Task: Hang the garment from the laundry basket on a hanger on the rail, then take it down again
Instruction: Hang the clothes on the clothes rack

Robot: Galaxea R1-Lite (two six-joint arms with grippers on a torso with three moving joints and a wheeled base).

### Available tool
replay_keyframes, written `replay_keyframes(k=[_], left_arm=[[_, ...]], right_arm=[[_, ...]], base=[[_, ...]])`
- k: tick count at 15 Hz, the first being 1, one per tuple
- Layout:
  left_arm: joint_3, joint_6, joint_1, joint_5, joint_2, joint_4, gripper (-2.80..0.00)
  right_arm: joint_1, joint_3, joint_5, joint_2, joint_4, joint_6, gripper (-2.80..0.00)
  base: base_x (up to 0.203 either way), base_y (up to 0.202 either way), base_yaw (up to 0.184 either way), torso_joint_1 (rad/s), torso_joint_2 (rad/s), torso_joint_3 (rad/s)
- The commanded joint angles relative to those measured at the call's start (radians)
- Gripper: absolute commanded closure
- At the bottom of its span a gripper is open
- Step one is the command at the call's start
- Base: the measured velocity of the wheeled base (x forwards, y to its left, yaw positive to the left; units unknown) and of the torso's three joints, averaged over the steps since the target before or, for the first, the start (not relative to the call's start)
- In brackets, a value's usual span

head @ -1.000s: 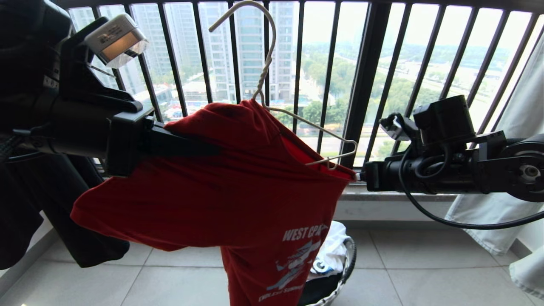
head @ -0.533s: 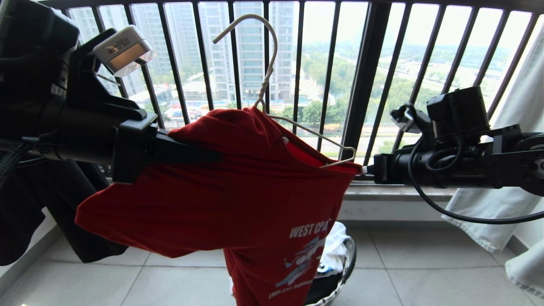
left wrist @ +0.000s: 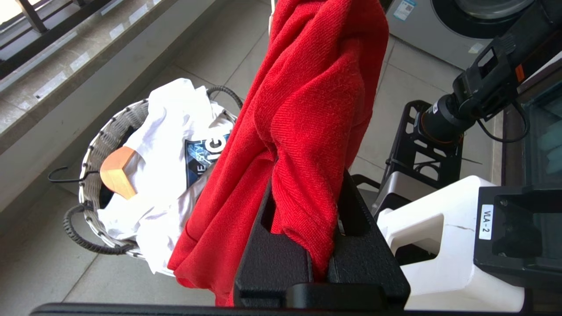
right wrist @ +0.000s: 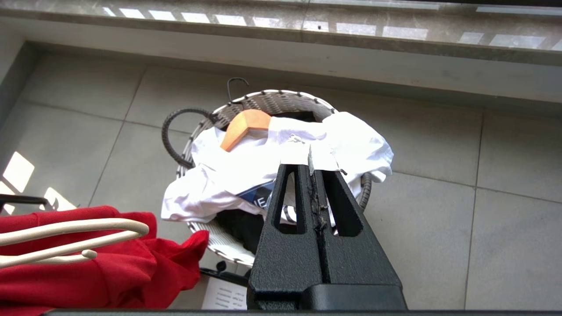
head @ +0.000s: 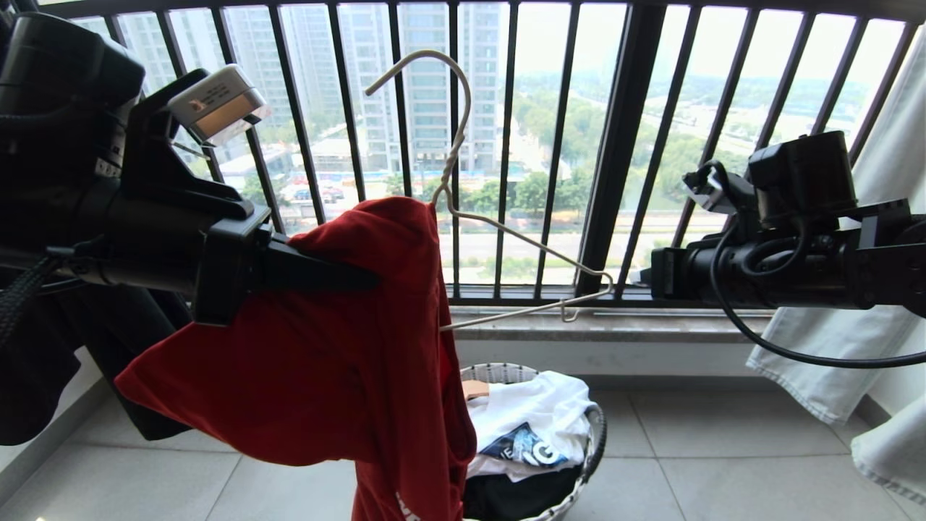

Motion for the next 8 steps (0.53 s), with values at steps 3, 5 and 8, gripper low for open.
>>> replay_keyframes(k=[3,5,8], left_arm=[[-0.004,0.001,-0.003,-0.005,0.006,-0.001,0.00],[-0.018,0.000,-0.003,-0.005,0.005,-0.001,0.00],[-0.036,0.000,-0.007,-0.009,0.003,-0.001,0.00]], right_arm=[[0.001,0.001,0.002,-0.003,0.001,0.001,0.00],[0.001,0.008,0.019,-0.012,0.043,-0.007,0.00],[0.001,0.065,0.145,-0.099,0.089,-0.077,0.00]], base=[[0.000,0.000,0.000,0.000,0.00,0.000],[0.000,0.000,0.000,0.000,0.00,0.000],[0.000,0.000,0.000,0.000,0.00,0.000]])
